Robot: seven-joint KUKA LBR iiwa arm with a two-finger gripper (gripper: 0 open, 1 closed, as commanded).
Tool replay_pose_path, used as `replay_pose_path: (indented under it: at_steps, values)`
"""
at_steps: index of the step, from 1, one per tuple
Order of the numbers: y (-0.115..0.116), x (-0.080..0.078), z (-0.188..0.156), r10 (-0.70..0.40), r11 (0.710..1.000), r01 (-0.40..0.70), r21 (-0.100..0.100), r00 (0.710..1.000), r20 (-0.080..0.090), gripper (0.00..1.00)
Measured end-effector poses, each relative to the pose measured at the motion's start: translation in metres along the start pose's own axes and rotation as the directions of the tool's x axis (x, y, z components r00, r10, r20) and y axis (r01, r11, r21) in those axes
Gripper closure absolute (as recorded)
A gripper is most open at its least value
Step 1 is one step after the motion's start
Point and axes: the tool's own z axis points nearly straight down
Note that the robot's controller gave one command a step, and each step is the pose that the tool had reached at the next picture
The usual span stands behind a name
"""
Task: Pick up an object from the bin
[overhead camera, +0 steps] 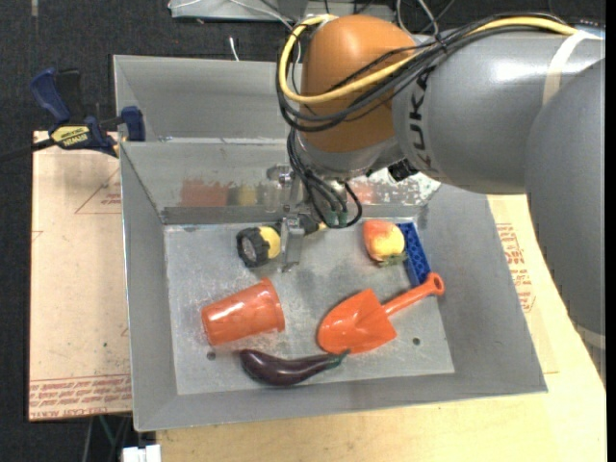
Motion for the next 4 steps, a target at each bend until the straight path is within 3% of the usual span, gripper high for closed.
replay_pose_path:
  at_steps: [1,2,3,4]
  values:
    - [-0.001,-0.002,-0.005,0.003,1.0,-0.003,-0.001,1.0,0.008,0.0]
    - [-0.072,-0.038,0.126,-0.247,0.969,0.247,-0.004,0.969,0.02,0.0]
    - [-0.069,-0.021,0.13,-0.189,0.982,0.189,-0.002,0.982,0.02,0.0]
    - [-0.075,-0.038,0.136,-0.243,0.97,0.243,-0.004,0.97,0.019,0.0]
